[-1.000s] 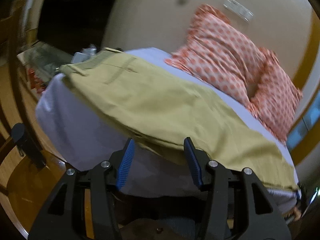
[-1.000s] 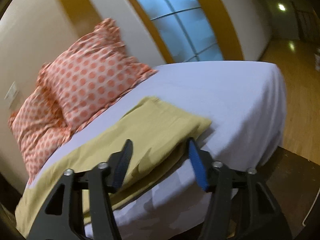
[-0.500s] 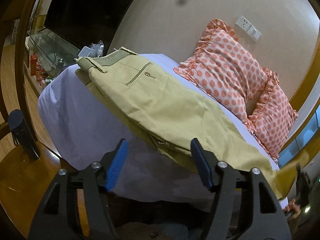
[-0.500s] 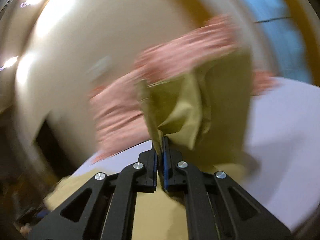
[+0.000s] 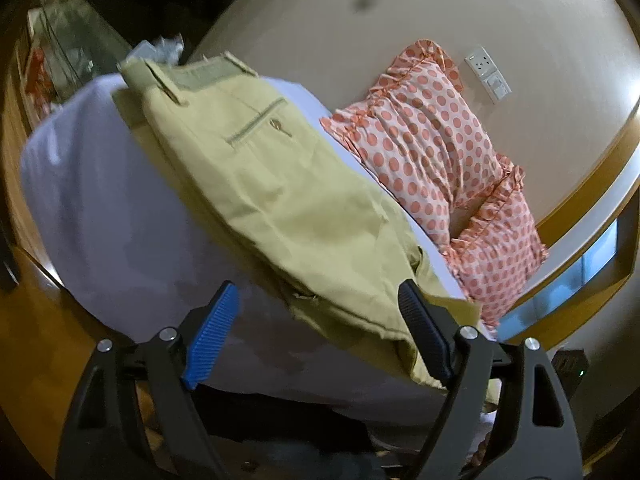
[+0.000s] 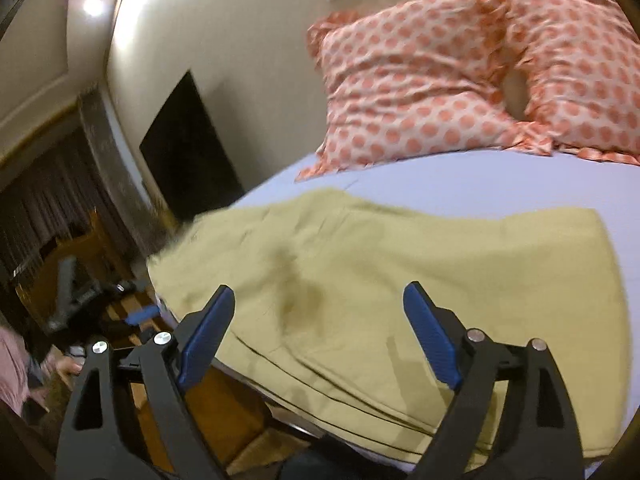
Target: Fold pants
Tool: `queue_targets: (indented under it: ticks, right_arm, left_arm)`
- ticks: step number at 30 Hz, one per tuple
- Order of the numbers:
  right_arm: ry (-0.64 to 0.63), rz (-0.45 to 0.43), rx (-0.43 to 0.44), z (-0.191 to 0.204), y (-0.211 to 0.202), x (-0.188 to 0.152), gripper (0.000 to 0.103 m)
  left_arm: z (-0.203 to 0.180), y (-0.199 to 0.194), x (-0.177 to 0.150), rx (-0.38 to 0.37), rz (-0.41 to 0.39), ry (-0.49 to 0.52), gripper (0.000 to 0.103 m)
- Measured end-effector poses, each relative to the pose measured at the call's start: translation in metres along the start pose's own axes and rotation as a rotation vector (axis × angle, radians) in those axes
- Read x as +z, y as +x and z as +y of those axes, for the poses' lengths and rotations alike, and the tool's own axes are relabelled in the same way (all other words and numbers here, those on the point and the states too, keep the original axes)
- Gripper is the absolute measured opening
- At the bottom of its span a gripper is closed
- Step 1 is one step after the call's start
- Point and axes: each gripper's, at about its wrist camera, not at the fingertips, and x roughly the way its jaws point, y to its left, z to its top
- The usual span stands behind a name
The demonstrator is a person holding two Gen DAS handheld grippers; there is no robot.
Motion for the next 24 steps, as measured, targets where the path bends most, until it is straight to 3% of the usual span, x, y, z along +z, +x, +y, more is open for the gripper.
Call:
queue_targets:
  ticks: [7, 13, 17, 20, 24]
  right_arm:
    - [0.034, 0.015, -0.007, -0.003, 0.002, -0.004, 0.090]
    - [0.039, 0.029, 0.010, -0.002, 0.010, -0.007, 0.091]
    - [0.036, 0.027, 0.017, -0.004, 0.009, -0.007, 0.092]
    - [0.046, 0.019, 0.020, -0.009, 0.007, -0.007, 0.092]
    - [0.055, -0.003, 0.003, -0.022, -0.004, -0.007, 0.092]
  left_arm:
    - [-0.007, 0.016, 0.014, -0.063, 0.017, -0.047, 0.083]
    - [0.005, 0.013, 0.044, 0.042, -0.043, -0.080, 0.081]
    - [0.028, 0.012, 0.069, 0.098, -0.082, -0.163, 0.064]
    - [0.033, 0.024, 0.089, 0.223, -0.064, -0.151, 0.017]
    - [-0.004, 0.038, 0.104, 0.373, -0.028, 0.016, 0.012]
